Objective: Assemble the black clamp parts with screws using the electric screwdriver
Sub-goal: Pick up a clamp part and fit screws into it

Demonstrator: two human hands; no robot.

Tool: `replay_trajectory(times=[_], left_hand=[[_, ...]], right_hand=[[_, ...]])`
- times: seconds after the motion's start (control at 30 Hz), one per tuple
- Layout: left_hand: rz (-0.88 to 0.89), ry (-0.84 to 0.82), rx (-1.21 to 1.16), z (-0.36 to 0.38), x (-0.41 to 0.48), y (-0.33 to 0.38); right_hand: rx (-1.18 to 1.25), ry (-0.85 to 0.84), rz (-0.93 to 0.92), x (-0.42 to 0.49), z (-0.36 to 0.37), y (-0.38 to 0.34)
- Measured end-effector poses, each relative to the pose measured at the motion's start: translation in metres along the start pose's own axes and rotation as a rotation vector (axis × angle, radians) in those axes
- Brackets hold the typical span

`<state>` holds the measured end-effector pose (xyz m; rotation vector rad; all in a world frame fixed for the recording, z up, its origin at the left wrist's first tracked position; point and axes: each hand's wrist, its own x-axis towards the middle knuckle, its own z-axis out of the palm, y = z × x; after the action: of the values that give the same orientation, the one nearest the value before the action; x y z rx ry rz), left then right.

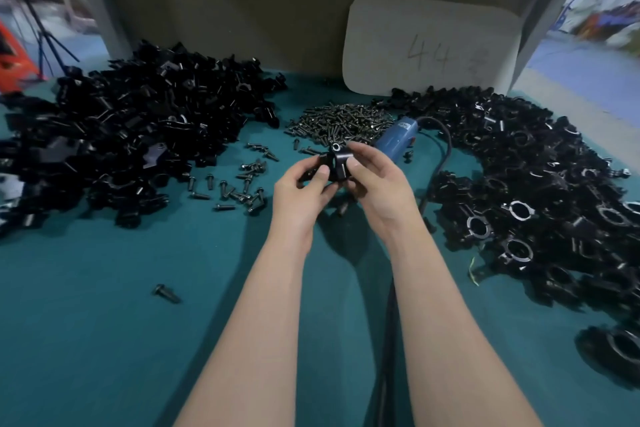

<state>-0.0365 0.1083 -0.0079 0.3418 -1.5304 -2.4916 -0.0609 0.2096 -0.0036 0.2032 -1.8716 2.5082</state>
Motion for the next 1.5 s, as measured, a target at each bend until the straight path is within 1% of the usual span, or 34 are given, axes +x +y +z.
replay_trajectory(times=[0.17,0.33,0.43,0.57,0.63,0.7,0.8,0.9,1.03,1.13,1.2,1.27,1.33,1.4,1.43,1.5], left_hand=[[0.038,0.008,0.055,0.005,0.006,-0.006],[0.005,-0.011,0.014,0.001,0.006,-0.008],[0.019,0.009,0.066,0.000,0.007,-0.006],[0.040,0.010,0.150,0.001,0.006,-0.005],[0.056,0.030,0.214,0.002,0.006,-0.006],[0.069,0.057,0.235,0.001,0.007,-0.006],[0.088,0.080,0.245,-0.002,0.008,-0.004],[0.084,0.082,0.232,-0.006,0.011,-0.003],[0.022,0.112,0.151,-0.007,0.013,-0.003],[-0.010,0.123,0.114,-0.007,0.015,-0.004],[-0.026,0.111,0.117,-0.008,0.015,-0.004],[-0.049,0.103,0.109,-0.008,0.016,-0.003],[-0.085,0.124,0.012,-0.010,0.017,-0.002],[-0.085,0.156,-0.092,-0.011,0.016,0.000],[-0.062,0.160,-0.090,-0.011,0.015,-0.001],[-0.008,0.136,-0.019,-0.007,0.013,-0.003]], right_hand=[[-0.113,0.049,-0.060,0.003,0.000,0.003],[-0.209,0.018,-0.040,0.004,-0.003,0.004],[-0.282,0.009,-0.045,0.004,-0.001,0.004],[-0.232,0.022,-0.050,0.002,0.002,0.002],[-0.247,0.019,-0.045,0.002,0.001,0.001],[-0.316,0.007,-0.044,0.002,0.002,0.001],[-0.516,-0.002,-0.094,0.000,0.002,0.002],[-0.523,-0.097,-0.133,-0.004,0.004,0.001],[-0.545,-0.168,-0.079,-0.004,0.006,-0.001],[-0.570,-0.271,-0.065,-0.004,0.002,-0.004],[-0.617,-0.335,-0.069,-0.004,0.000,-0.007],[-0.741,-0.359,-0.122,-0.005,-0.001,-0.009],[-0.799,-0.289,-0.159,-0.005,-0.001,-0.009],[-0.714,-0.150,-0.138,-0.005,-0.002,-0.009],[-0.606,-0.065,-0.105,-0.004,-0.001,-0.009],[-0.284,0.065,-0.041,-0.004,0.003,-0.010]])
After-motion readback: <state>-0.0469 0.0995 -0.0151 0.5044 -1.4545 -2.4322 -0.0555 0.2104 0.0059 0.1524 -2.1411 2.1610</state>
